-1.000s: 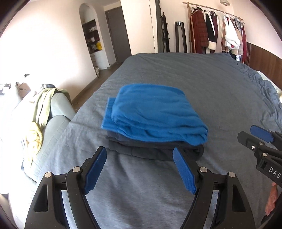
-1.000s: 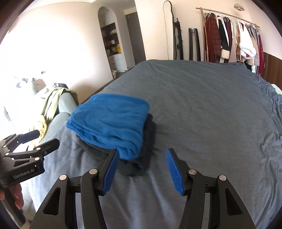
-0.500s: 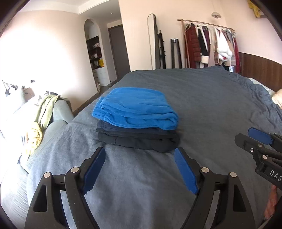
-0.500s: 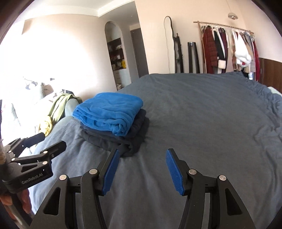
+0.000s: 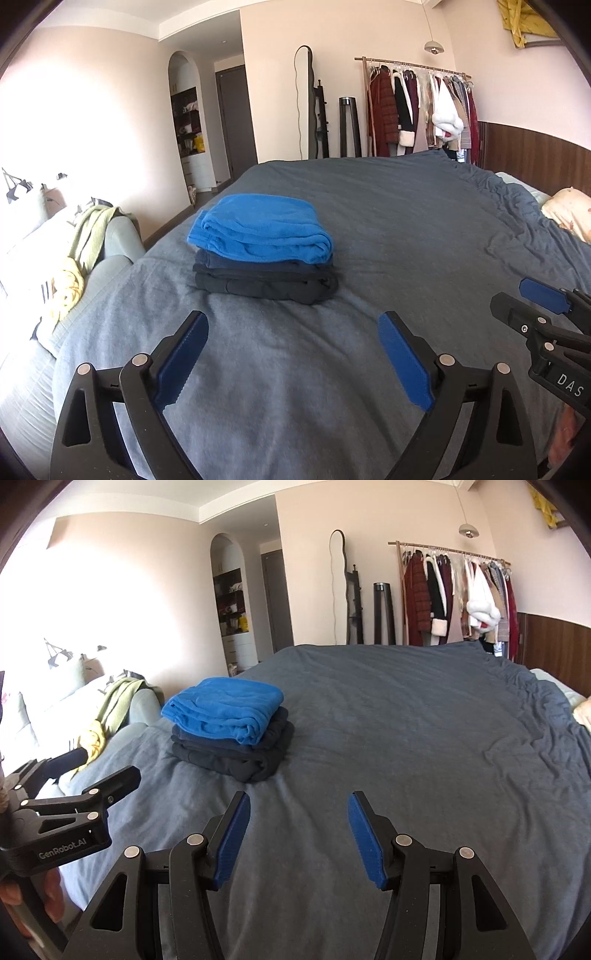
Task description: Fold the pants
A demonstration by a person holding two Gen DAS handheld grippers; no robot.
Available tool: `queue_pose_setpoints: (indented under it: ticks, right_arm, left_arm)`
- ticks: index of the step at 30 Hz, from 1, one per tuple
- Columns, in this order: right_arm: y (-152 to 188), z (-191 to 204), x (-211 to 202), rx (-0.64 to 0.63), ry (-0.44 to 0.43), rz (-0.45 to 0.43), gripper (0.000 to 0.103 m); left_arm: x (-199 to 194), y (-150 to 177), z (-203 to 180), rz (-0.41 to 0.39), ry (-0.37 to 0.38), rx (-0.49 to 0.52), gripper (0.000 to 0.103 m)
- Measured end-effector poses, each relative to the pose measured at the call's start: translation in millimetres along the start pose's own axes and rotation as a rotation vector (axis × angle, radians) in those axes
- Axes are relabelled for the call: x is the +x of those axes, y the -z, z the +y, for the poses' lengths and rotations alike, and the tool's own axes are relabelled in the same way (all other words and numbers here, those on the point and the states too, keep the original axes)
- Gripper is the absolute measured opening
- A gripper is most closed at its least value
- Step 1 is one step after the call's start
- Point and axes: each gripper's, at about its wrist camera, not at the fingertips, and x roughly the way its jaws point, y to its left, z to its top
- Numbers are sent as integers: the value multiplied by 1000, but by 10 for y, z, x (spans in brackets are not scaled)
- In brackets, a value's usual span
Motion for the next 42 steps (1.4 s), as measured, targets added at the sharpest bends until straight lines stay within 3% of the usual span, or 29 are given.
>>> queue_pose_setpoints:
  ticks: [10, 42]
  right_arm:
    - [99, 19, -278, -8, 17, -18, 56]
    - [195, -45, -422, -3, 39, -20, 56]
  left_arm:
    - [-256, 74, -90, -14, 29, 24, 103]
    - [-438, 141, -274, -18, 13, 76, 103]
